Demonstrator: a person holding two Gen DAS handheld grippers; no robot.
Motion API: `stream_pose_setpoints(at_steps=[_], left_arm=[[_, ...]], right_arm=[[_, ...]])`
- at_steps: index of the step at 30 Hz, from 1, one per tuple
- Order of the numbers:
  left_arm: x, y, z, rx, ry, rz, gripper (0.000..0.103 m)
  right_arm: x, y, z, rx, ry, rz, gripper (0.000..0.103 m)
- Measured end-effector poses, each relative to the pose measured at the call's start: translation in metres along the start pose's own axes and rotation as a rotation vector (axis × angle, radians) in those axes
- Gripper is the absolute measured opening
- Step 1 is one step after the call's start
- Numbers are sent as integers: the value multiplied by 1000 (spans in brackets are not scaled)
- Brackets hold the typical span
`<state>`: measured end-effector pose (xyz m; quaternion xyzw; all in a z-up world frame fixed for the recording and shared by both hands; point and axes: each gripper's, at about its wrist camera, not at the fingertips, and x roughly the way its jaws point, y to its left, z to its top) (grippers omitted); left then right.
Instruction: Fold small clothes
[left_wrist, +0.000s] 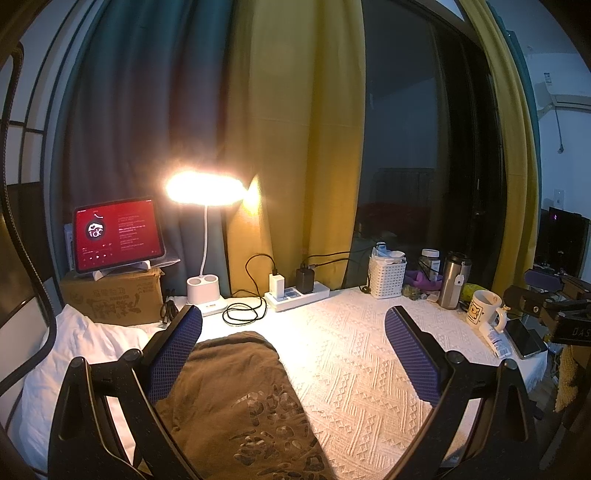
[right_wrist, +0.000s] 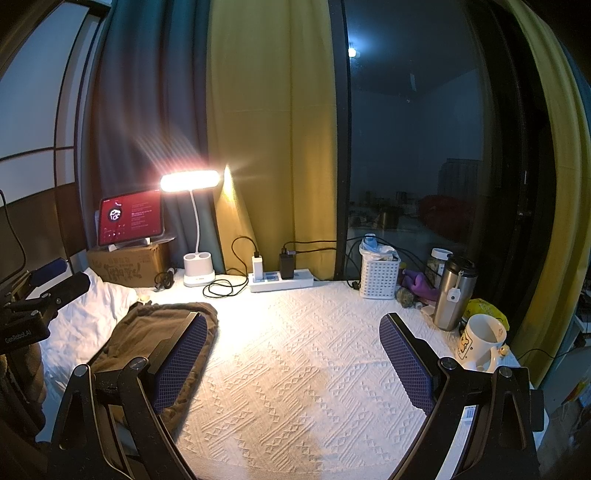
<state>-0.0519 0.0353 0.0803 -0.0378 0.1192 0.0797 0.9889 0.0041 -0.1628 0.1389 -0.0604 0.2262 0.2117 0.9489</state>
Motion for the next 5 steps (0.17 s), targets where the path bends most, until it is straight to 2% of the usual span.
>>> stream_pose_setpoints(at_steps=[5], left_arm=[[-1, 0, -1, -5, -1, -1, 99]], right_arm=[[0, 0, -2, -2, 1, 2, 95]])
